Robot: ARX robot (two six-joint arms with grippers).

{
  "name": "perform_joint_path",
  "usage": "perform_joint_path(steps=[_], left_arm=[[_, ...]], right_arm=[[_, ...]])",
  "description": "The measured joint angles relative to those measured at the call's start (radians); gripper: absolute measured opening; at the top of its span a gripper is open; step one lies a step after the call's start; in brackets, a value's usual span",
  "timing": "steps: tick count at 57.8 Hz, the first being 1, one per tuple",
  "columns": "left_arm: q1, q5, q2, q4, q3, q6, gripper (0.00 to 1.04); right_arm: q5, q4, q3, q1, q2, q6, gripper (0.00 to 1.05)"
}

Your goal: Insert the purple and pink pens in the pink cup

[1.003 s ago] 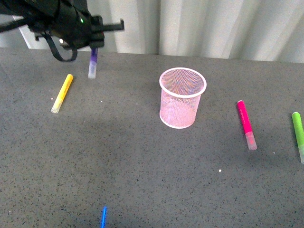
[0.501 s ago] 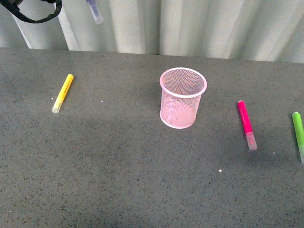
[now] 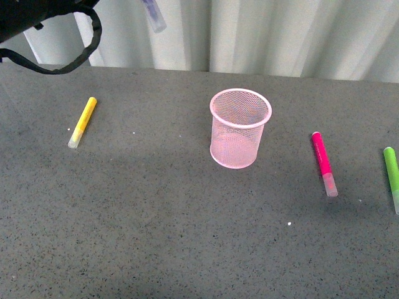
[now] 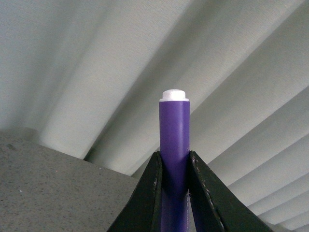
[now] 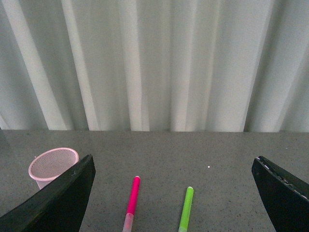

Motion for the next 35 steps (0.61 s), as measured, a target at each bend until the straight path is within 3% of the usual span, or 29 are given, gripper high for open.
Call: perform_joint_path(steps=[13,35], left_arm=[[-0.084,-0.068,0.048,0.066,0.000,-0.004,0.13],[-0.182,-0.098,0.193,0.113,0.029,-0.003,0.12]], right_arm=[[0.000,0.000,0.000,0.000,0.000,0.000,0.98],[0.000,0.000,0.000,0.000,0.000,0.000,0.98]])
